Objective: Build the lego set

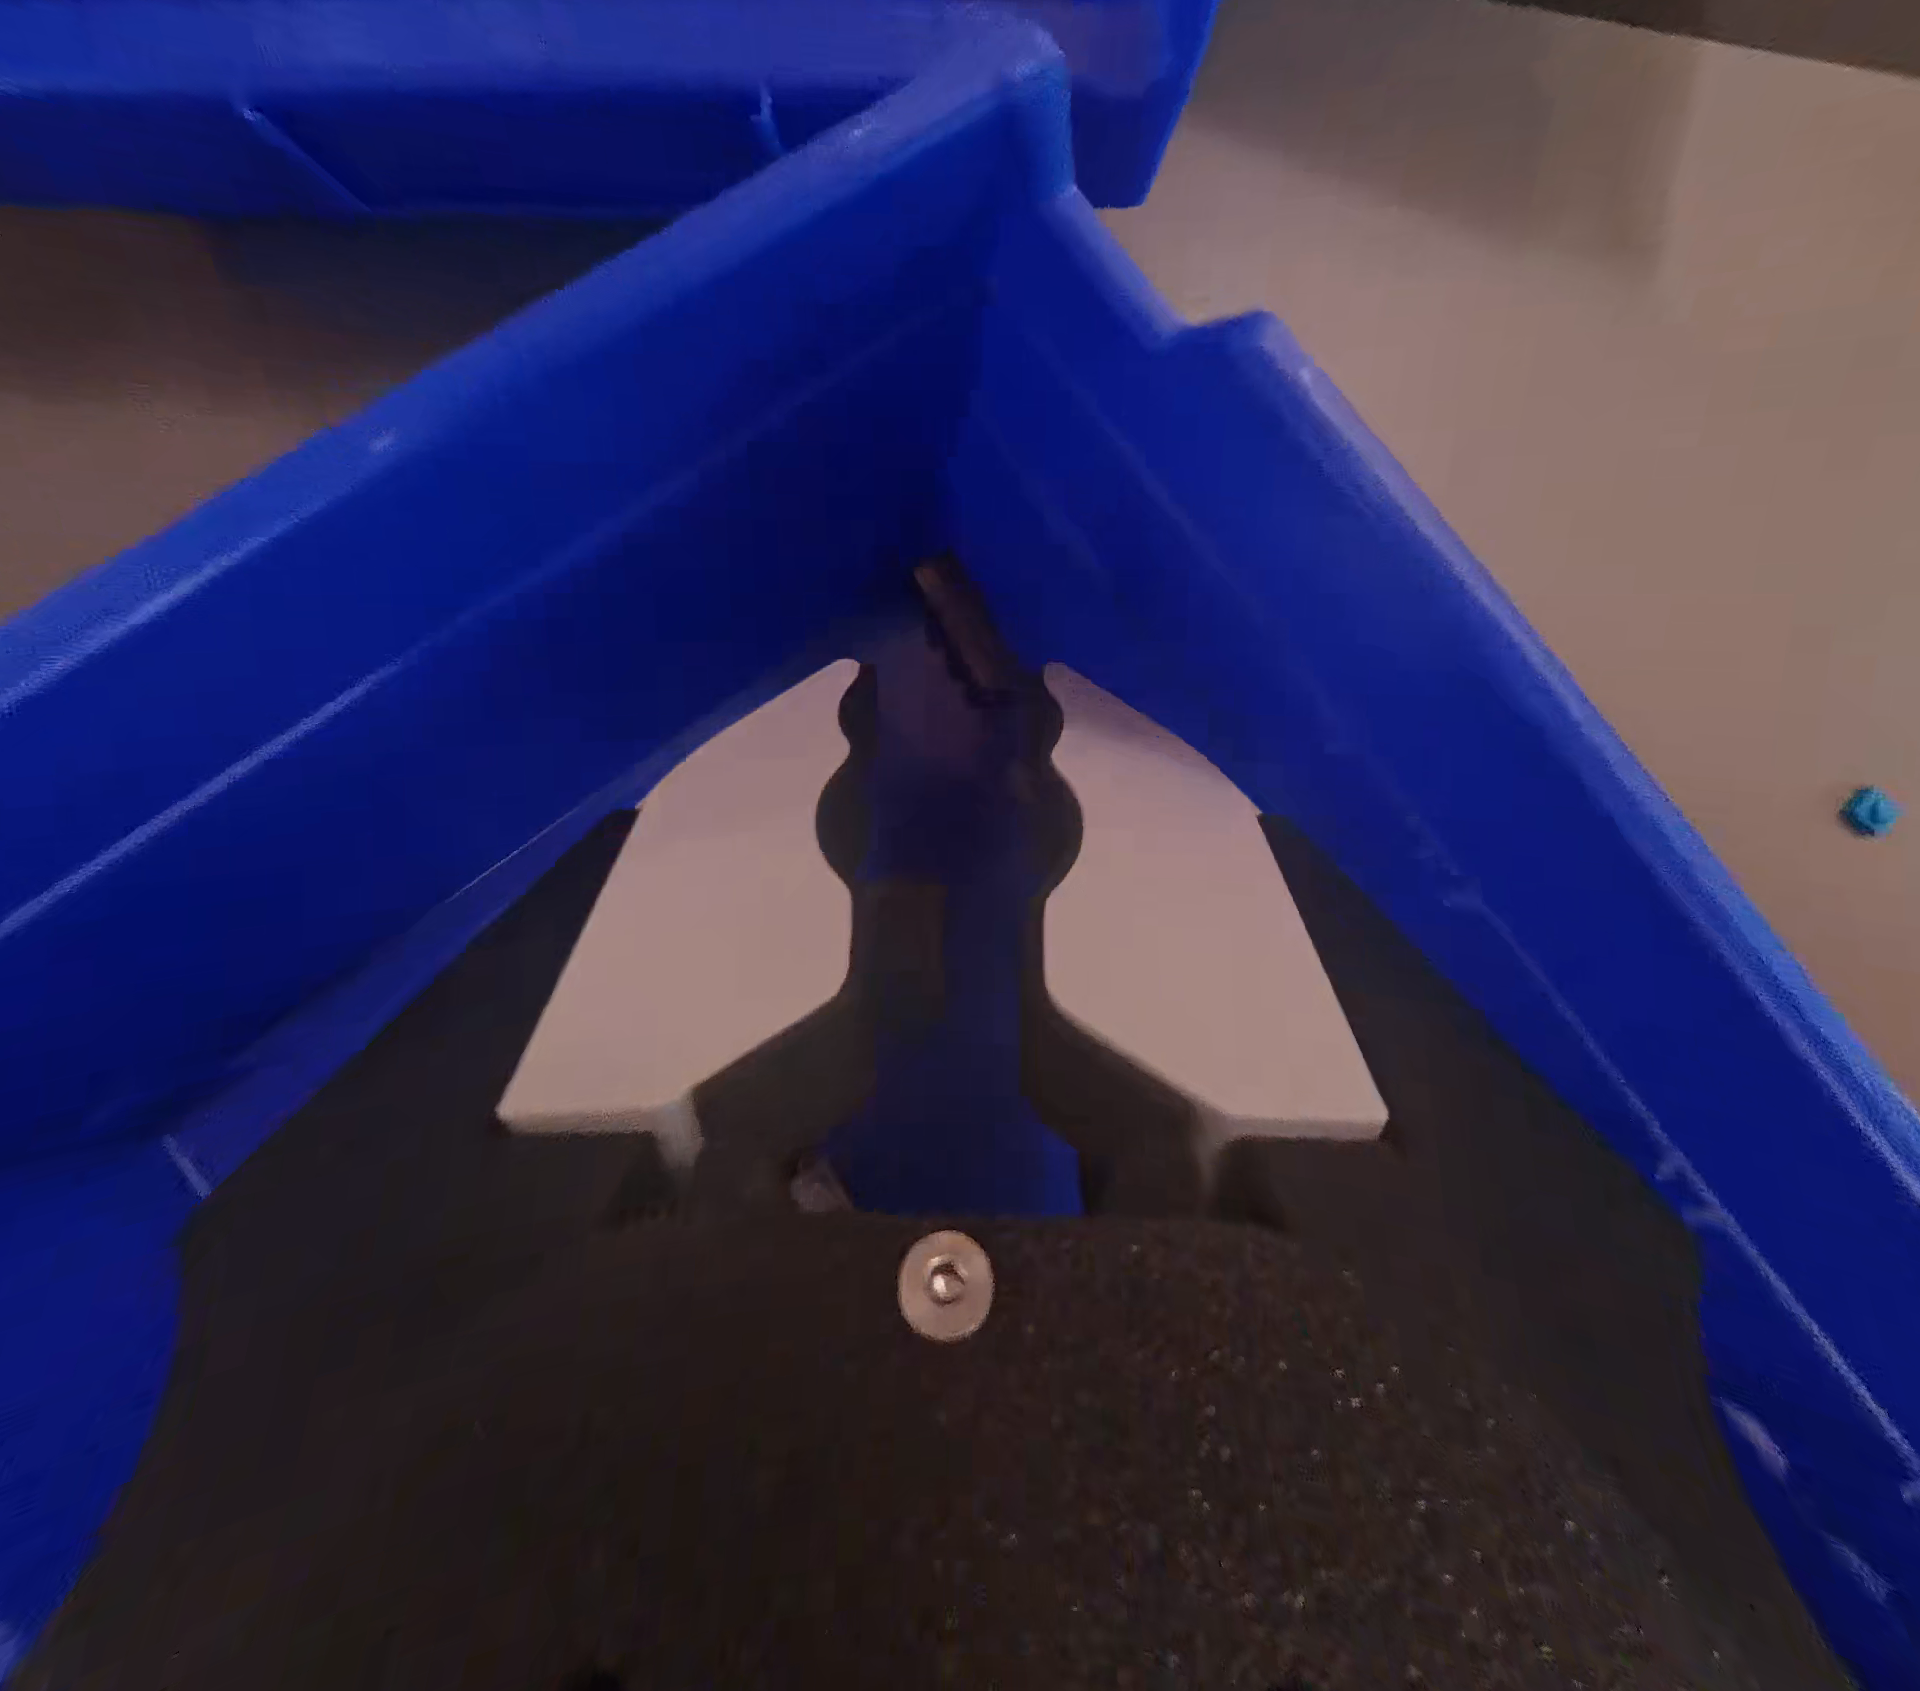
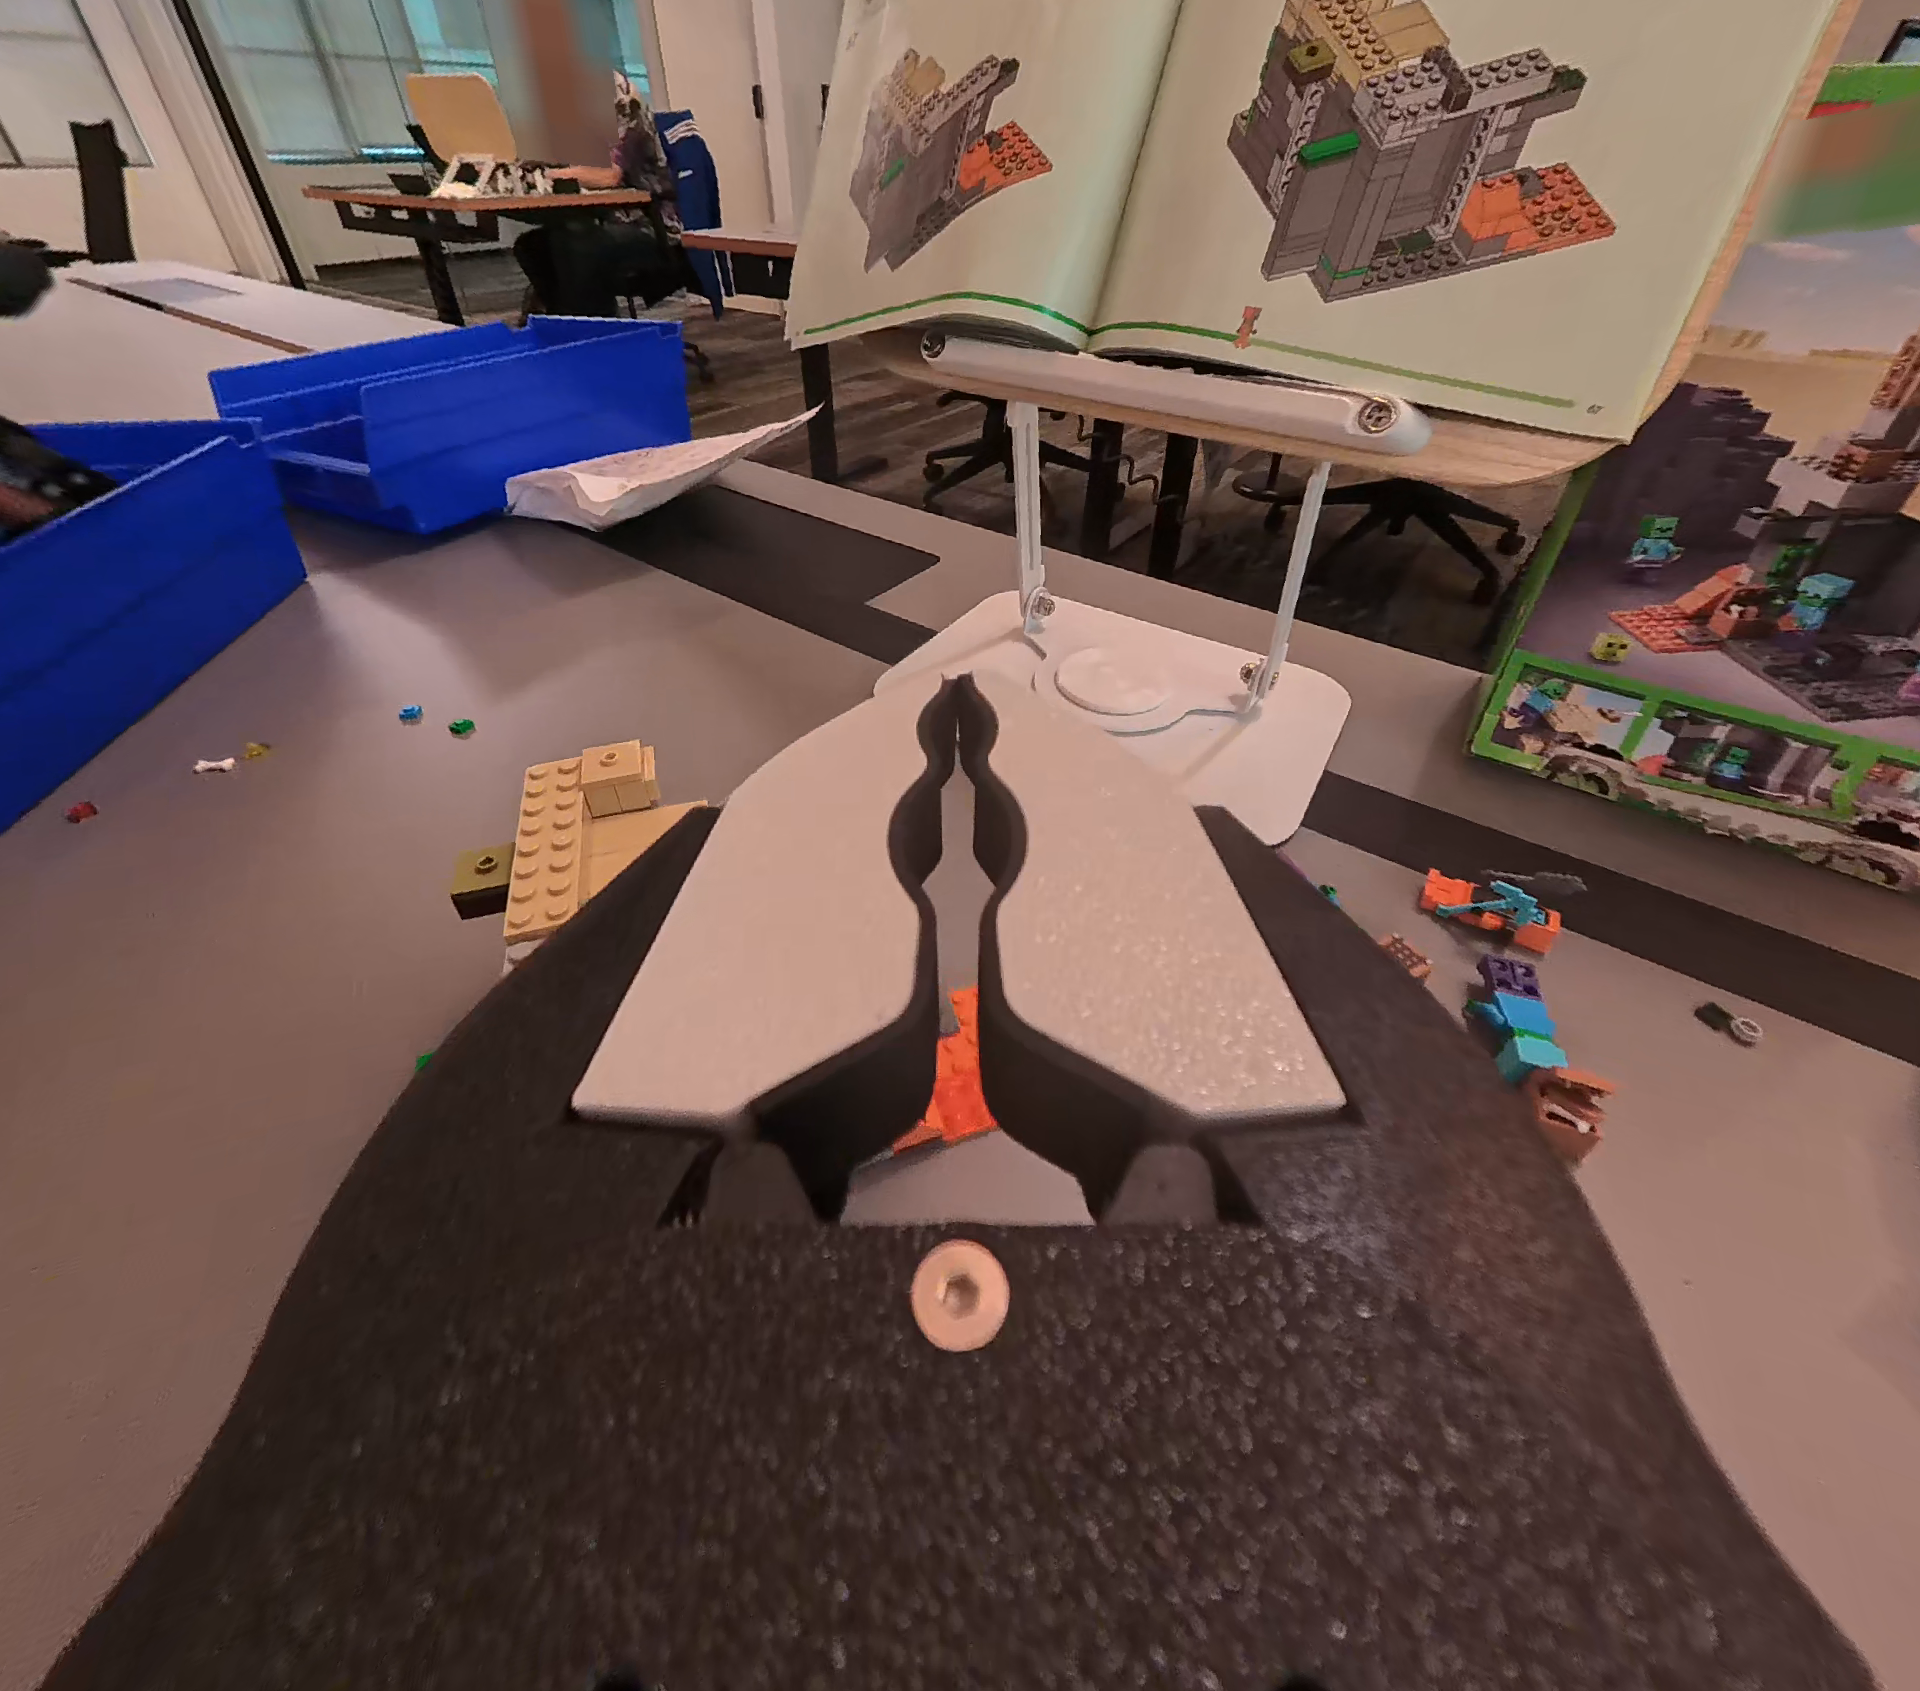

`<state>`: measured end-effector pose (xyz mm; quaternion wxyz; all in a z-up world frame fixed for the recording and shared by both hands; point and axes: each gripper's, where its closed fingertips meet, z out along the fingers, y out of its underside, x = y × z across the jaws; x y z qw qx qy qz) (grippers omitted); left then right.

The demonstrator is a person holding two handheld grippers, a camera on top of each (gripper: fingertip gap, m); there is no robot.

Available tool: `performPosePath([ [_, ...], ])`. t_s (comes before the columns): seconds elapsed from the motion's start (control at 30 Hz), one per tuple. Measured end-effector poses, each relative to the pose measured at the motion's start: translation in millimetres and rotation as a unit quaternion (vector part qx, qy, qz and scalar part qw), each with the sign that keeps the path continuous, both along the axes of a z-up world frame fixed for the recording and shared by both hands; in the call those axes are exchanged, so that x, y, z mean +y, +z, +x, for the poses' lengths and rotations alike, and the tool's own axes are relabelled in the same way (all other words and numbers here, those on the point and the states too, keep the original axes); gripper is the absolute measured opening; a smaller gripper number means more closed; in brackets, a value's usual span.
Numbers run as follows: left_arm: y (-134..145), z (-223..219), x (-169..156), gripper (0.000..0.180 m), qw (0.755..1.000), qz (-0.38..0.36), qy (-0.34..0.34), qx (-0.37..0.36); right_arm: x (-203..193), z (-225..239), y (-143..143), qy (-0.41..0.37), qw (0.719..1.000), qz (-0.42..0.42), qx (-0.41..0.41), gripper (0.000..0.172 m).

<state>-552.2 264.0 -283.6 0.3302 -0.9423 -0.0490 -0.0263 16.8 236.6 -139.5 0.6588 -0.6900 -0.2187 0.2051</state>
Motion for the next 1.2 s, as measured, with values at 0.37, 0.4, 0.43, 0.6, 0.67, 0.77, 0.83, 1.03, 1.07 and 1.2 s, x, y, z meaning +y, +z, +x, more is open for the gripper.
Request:
performPosePath([
  [0.37, -16, -5, 8, 0.029, 0.999, -0.031, 0.023, -0.027, -2, -4, -6, 0.018, 1.0, -0.01, 0.004, 0.0],
  [0.4, -16, -5, 8, 0.029, 0.999, -0.032, 0.024, -0.03, -2, -5, -7, 0.02, 1.0, -0.012, 0.004, 0.0],
  [0.43, -16, -5, 8, 0.029, 0.998, -0.032, 0.026, -0.036, -2, -5, -8, 0.021, 1.0, -0.014, 0.004, 0.0],
  [0.6, -17, -16, -1, 0.008, 0.997, -0.061, 0.036, -0.006, -3, -3, -9, 0.021, 1.0, -0.015, 0.004, 0.0],
  [0.67, -21, -24, -7, 0.0, 0.996, -0.078, 0.033, 0.036, -2, -1, -7, 0.019, 1.0, -0.015, 0.007, 0.0],
  [0.77, -10, -23, -7, 0.004, 0.998, -0.052, 0.031, 0.028, -2, 2, -6, 0.015, 1.0, -0.012, 0.008, 0.0],
  [0.83, -2, -14, -2, 0.013, 0.999, -0.029, 0.019, 0.006, -1, 2, -6, 0.015, 1.0, -0.014, 0.01, 0.0],
  [1.03, -13, -1, 6, 0.028, 0.999, -0.046, -0.001, -0.03, -1, 0, -9, 0.016, 1.0, -0.016, 0.005, 0.0],
  [1.07, -14, 1, 6, 0.03, 0.998, -0.047, -0.004, -0.038, -1, 1, -8, 0.015, 1.0, -0.016, 0.006, 0.0],
  [1.2, -17, 3, 7, 0.034, 0.997, -0.043, -0.014, -0.056, 0, 3, -9, 0.015, 0.999, -0.022, 0.018, 0.0],
])
